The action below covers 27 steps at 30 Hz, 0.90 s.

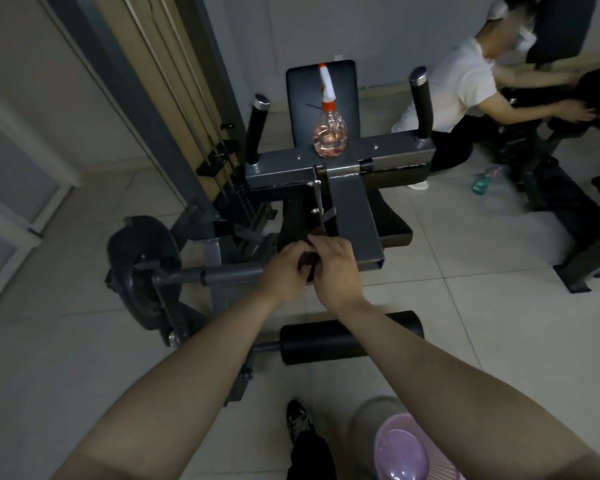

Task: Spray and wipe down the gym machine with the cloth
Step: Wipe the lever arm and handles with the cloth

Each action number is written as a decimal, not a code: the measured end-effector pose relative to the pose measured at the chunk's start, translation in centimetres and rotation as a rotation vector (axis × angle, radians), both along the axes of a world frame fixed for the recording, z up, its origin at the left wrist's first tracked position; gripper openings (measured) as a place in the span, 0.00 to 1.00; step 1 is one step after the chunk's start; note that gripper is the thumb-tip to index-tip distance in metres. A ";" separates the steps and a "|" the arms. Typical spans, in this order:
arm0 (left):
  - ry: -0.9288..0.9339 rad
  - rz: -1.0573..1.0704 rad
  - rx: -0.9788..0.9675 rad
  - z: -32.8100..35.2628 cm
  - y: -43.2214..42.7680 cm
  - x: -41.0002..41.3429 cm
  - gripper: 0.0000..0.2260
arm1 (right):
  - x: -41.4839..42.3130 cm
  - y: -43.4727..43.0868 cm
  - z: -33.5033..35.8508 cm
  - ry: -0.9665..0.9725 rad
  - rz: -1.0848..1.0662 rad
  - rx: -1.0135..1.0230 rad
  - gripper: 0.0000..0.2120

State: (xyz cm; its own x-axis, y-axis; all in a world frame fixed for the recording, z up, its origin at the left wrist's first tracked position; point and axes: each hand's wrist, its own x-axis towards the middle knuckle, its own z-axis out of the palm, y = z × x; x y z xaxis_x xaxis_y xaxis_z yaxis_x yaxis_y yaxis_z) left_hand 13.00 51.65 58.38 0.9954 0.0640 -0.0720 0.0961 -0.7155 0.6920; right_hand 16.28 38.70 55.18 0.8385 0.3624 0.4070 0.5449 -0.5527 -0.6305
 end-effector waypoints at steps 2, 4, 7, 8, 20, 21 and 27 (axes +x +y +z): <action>-0.002 0.015 0.104 -0.4 0.7 -0.9 0.05 | -0.2 0.4 0.3 0.128 0.086 -0.078 0.23; 0.004 0.030 0.218 -0.6 1.6 -1.6 0.04 | -0.4 1.5 0.8 0.221 0.134 -0.150 0.27; 0.008 0.090 0.321 -0.9 3.6 -2.2 0.02 | -1.0 4.2 1.0 0.284 0.142 -0.252 0.31; 0.007 0.113 0.342 -1.0 4.7 -2.5 0.03 | -1.2 5.6 0.9 0.316 0.158 -0.270 0.31; -0.141 0.281 0.364 -4.5 14.8 -5.8 0.05 | -2.1 16.0 -0.2 0.245 0.325 -0.275 0.20; -0.179 0.254 0.359 -4.7 14.0 -5.5 0.04 | -2.0 15.2 -0.4 0.210 0.288 -0.284 0.20; -0.291 0.012 0.340 -5.5 5.6 -1.6 0.07 | -0.6 5.9 -1.8 0.060 0.004 -0.214 0.19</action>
